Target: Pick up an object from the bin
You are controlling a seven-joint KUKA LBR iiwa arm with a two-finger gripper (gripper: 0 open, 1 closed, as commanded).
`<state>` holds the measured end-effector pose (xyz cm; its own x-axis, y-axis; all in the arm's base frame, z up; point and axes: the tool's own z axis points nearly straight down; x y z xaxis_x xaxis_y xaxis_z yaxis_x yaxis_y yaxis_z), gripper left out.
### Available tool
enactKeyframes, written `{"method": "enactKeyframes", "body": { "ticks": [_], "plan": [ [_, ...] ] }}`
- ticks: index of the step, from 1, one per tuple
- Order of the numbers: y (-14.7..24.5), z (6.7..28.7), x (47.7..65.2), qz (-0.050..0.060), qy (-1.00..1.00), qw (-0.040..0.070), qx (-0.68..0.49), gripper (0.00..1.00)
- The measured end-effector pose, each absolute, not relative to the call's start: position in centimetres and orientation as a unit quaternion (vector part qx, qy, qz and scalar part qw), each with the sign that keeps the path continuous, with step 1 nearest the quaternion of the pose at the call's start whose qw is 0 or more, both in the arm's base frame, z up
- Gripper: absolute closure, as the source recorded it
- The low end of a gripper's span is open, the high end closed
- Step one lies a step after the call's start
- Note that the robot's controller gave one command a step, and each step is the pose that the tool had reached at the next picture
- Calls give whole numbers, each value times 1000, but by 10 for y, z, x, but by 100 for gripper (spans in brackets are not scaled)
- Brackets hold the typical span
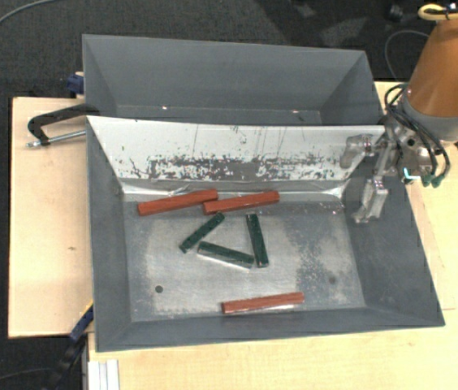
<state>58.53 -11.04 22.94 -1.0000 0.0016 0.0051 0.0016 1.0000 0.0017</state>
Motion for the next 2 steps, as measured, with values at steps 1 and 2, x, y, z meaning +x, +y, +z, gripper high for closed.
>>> {"method": "enactKeyframes", "body": {
  "ticks": [1, 2],
  "plan": [
    [-12, 66, 567, -2, -997, 4, -74, 0],
    [51, 103, 585, -2, -1000, -5, -27, 0]
  ]
}}
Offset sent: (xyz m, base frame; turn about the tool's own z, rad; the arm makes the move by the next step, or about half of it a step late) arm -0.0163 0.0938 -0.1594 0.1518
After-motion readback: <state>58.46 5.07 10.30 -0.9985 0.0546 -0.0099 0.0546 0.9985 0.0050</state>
